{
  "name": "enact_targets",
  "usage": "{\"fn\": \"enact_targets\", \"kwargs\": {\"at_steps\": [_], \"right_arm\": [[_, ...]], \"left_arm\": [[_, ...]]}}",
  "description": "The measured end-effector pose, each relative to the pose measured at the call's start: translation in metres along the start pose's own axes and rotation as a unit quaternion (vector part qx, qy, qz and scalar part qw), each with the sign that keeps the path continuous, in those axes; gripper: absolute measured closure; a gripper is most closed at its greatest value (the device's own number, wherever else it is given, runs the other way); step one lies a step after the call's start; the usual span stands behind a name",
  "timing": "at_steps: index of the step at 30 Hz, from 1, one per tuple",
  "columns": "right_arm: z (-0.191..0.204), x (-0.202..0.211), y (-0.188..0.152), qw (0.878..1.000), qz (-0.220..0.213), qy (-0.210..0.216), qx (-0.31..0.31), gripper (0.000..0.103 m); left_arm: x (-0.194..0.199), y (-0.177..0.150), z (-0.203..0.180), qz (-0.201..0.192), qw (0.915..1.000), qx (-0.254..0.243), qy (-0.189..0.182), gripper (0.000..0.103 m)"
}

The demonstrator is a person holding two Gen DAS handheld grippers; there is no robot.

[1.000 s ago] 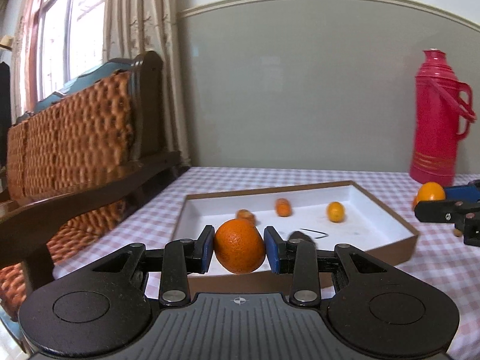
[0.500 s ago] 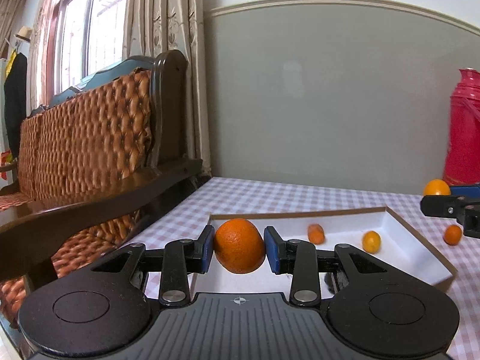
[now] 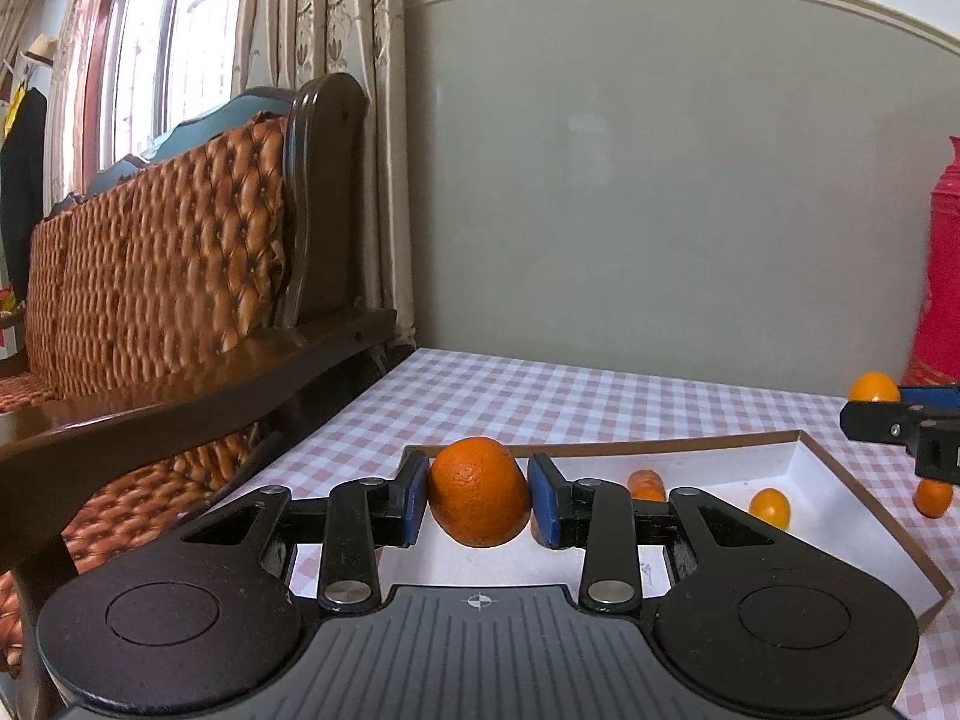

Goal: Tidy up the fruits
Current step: 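Carry both held oranges over the white tray, then open both tools to drop the oranges into the tray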

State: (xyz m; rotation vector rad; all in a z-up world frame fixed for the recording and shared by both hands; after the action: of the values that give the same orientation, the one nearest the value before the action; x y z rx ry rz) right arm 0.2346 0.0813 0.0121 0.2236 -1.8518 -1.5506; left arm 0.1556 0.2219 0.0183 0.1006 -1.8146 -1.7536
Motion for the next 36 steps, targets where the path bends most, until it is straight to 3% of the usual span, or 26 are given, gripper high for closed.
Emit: {"fn": "enact_targets", "kwargs": {"at_steps": [13,16,17,18,19,20,21,23,28,36], "right_arm": [[-0.018,-0.049,0.003,0.999,0.041,-0.010,-0.022,0.079],[-0.024,-0.059,0.004,0.998,0.054,-0.006,-0.031,0.079],[-0.026,-0.064,0.003,0.997,0.065,-0.002,-0.029,0.077],[-0.026,-0.069,0.001,0.997,0.072,-0.003,-0.025,0.062],[-0.027,-0.070,-0.001,0.997,0.065,-0.025,-0.020,0.043],[-0.028,-0.068,-0.002,0.997,0.045,-0.054,-0.017,0.006],[-0.028,-0.066,-0.003,0.998,0.023,-0.062,-0.013,0.005],[-0.025,-0.068,-0.005,0.998,0.036,-0.041,-0.011,0.006],[-0.021,-0.070,-0.009,0.998,0.029,-0.049,-0.013,0.006],[-0.017,-0.058,-0.004,0.999,0.024,-0.029,-0.022,0.006]], "left_arm": [[-0.038,0.002,-0.002,0.038,0.9992,-0.004,0.009,0.067],[-0.043,0.001,-0.001,0.031,0.9994,0.015,-0.007,0.065],[-0.042,0.001,0.001,0.024,0.9994,0.024,-0.003,0.040],[-0.040,0.000,0.003,0.012,0.9993,0.031,0.015,0.013],[-0.036,0.000,0.004,-0.006,0.9988,0.034,0.036,0.000],[-0.035,0.001,0.004,-0.013,0.9987,0.027,0.040,0.000],[-0.035,0.002,0.003,-0.016,0.9990,0.022,0.036,0.000],[-0.037,0.001,0.002,-0.015,0.9989,0.022,0.038,0.000],[-0.041,-0.003,0.001,-0.008,0.9993,0.014,0.033,0.000],[-0.027,-0.004,-0.004,-0.013,0.9988,-0.001,0.047,0.000]]}}
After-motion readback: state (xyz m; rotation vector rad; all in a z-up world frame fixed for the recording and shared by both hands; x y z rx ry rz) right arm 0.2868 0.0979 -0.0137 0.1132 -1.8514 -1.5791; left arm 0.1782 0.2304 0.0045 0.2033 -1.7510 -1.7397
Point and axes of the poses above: each gripper's, at about its wrist camera, not at the fingertips, and x roughly against the way its jaws point, z to its left, y to its top, the point moved 4 cm from there along -x, roughly the way its jaws point, and after that the axes turned 1 degree about z, right-handed, at the moved point
